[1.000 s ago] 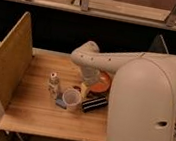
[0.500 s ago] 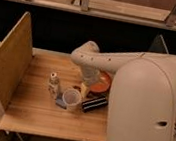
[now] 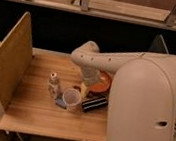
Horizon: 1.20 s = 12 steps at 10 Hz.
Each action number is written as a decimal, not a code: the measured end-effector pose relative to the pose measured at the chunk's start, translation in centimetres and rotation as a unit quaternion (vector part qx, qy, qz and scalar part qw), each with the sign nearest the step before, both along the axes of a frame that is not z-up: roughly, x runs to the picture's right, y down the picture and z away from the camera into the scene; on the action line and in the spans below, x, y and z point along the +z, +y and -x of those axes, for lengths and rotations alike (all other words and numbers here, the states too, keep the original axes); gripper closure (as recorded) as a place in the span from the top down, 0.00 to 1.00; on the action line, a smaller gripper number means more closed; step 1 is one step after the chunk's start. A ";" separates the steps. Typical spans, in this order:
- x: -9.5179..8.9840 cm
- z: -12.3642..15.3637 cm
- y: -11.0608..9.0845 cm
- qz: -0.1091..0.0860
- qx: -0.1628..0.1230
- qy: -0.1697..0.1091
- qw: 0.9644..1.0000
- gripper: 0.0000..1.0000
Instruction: Knock the bottle over
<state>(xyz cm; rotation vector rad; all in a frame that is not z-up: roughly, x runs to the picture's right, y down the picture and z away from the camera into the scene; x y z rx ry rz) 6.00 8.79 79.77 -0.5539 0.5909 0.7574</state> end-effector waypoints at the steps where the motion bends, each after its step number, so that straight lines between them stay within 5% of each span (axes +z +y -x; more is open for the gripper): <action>1: 0.0 0.0 0.0 0.000 0.000 0.000 1.000 0.80; 3: 0.0 0.0 0.0 0.000 0.000 0.000 1.000 0.76; 8: 0.0 -0.1 -0.1 -0.002 -0.003 0.001 1.000 0.26; 10: -0.7 -0.7 -2.5 -0.035 -0.013 0.004 0.999 0.07; 12: -2.8 0.1 -6.3 -0.093 -0.030 -0.020 0.995 0.00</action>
